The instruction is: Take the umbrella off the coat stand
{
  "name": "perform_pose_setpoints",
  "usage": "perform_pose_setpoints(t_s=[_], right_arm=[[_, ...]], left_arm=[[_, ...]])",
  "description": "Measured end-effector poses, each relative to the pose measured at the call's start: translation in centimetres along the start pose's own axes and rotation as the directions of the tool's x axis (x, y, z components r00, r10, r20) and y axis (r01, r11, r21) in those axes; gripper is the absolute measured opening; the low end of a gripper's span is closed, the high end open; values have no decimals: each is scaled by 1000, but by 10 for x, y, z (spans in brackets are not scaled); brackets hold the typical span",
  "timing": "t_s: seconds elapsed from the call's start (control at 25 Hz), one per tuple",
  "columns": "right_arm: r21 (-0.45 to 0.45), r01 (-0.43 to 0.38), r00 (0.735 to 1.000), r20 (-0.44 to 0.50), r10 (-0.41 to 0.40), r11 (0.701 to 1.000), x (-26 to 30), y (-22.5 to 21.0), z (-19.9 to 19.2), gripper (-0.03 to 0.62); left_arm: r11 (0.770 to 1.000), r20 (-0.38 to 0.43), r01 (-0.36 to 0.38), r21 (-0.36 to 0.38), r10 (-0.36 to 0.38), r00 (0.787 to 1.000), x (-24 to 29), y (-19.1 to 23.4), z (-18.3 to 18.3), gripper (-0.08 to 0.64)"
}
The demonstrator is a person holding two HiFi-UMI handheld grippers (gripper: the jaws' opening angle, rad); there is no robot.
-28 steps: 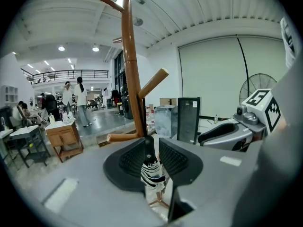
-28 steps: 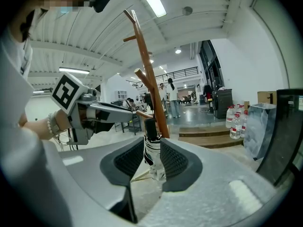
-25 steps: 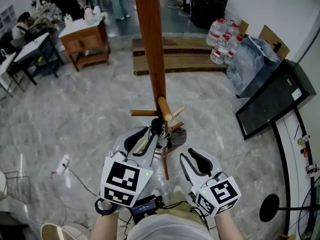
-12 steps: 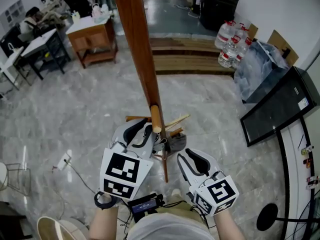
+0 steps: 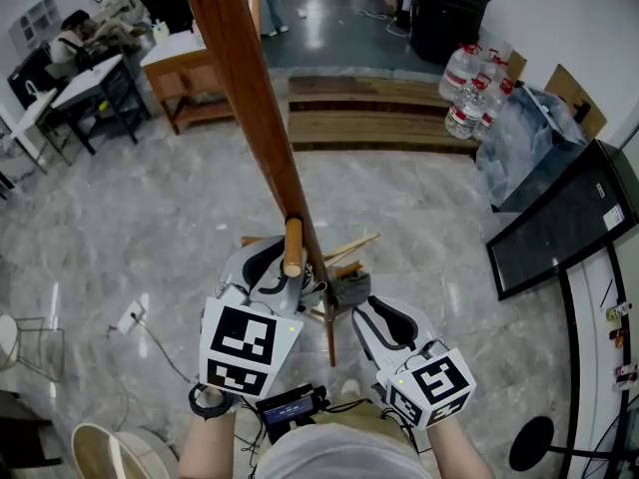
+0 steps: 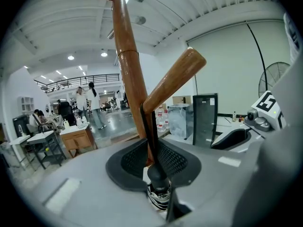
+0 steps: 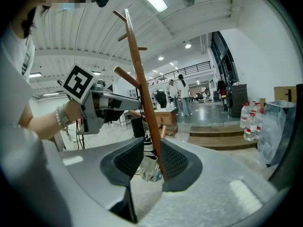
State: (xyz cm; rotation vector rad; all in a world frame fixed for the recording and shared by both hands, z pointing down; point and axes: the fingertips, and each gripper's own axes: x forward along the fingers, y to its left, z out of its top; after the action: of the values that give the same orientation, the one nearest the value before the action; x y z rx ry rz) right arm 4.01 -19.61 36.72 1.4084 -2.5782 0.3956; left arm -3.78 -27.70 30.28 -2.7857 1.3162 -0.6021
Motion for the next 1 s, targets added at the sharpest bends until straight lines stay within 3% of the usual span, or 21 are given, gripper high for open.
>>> perform_pose_setpoints(t_s=[0.48, 1.0], right_arm=[[-27, -84, 996, 9, 84, 996, 16, 4, 11, 103], [-30, -174, 978, 114, 177, 984, 40, 11, 52, 103]], left_arm=[[999, -15, -34, -8, 34, 999, -4, 5, -1, 18], [999, -38, -28, -23, 27, 999, -13, 6, -1, 18]])
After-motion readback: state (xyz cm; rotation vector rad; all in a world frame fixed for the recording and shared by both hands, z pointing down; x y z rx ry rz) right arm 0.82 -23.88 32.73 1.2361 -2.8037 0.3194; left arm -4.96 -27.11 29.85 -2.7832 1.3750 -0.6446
